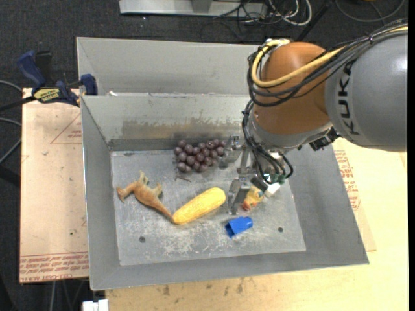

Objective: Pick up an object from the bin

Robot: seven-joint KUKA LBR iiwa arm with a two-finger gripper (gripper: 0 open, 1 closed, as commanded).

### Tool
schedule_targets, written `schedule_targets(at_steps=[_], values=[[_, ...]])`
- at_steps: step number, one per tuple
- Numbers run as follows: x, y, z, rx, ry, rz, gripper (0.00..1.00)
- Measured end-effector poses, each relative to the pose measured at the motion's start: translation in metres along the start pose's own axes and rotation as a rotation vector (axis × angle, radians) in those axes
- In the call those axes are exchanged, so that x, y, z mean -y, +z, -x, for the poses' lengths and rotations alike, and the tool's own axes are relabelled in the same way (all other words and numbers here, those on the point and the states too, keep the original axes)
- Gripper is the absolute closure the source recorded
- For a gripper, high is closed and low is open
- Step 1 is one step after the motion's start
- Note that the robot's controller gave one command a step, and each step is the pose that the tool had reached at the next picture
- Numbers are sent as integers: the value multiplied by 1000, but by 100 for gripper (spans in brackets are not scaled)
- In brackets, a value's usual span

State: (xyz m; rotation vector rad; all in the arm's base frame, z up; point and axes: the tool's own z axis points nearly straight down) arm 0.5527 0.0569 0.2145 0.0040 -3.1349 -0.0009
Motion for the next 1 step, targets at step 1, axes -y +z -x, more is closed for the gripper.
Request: schedule_targets(at_steps=[1], values=[[0, -4, 2, 7, 2, 1, 0]])
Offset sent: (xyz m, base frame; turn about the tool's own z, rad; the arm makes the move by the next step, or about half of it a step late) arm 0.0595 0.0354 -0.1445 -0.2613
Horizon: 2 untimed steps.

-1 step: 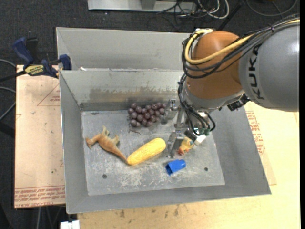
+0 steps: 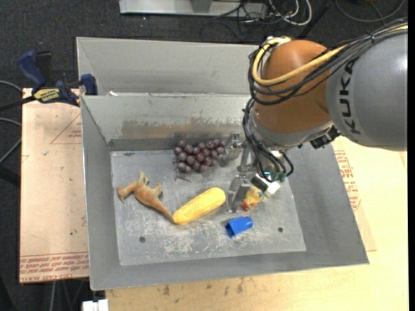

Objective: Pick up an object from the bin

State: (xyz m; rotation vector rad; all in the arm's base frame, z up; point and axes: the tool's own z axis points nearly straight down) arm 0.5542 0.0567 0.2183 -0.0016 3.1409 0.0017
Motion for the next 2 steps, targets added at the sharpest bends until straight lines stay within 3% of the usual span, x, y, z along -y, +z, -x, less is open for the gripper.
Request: schedule_targets(at_steps=[1, 2], values=[[-8, 31, 16, 8, -60, 0, 0], [-23, 64, 15, -2, -258, -1, 0]])
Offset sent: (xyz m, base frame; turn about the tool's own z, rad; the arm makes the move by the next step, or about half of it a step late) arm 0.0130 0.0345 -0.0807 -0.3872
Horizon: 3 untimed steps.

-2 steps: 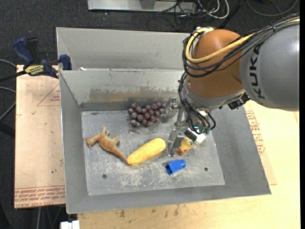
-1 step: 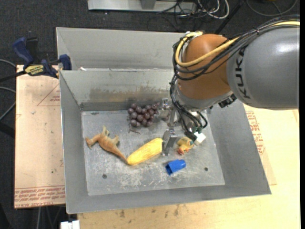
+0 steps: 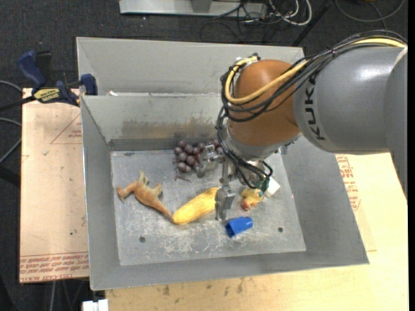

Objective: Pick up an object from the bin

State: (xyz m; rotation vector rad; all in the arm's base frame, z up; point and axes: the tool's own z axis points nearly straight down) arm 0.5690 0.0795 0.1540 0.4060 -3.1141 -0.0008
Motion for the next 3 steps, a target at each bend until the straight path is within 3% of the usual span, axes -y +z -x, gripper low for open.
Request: schedule_targets(at_steps=[1, 2, 3], values=[[3, 49, 20, 10, -198, -2, 0], [-33, 79, -8, 11, -116, -1, 100], [-33, 79, -8, 11, -115, 0, 100]])
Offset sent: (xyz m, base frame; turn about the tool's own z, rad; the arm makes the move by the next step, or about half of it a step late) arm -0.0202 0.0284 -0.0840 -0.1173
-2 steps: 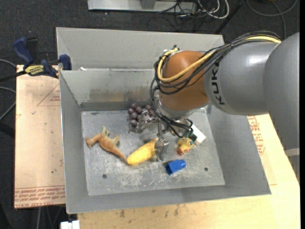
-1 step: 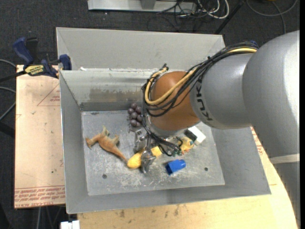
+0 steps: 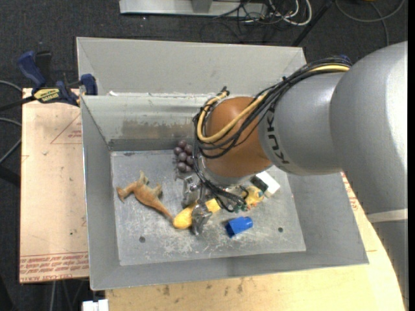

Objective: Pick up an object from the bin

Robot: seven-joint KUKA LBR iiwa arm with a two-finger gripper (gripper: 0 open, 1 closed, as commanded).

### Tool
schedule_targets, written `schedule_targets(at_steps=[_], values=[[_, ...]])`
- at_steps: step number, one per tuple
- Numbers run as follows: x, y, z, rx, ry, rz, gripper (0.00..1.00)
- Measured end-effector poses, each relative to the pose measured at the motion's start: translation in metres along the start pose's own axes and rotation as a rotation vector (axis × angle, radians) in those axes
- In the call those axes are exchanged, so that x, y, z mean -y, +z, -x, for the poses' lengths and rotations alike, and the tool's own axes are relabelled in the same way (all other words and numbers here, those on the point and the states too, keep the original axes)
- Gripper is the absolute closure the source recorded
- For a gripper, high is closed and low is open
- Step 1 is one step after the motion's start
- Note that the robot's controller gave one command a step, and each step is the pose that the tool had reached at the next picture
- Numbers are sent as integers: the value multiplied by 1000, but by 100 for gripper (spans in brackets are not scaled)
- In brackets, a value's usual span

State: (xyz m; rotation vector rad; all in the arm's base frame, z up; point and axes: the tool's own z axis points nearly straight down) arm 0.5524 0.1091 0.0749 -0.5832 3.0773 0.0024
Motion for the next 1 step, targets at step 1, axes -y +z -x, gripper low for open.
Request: schedule_targets(at_steps=[1], values=[[-24, -140, -39, -7, 28, 1, 100]])
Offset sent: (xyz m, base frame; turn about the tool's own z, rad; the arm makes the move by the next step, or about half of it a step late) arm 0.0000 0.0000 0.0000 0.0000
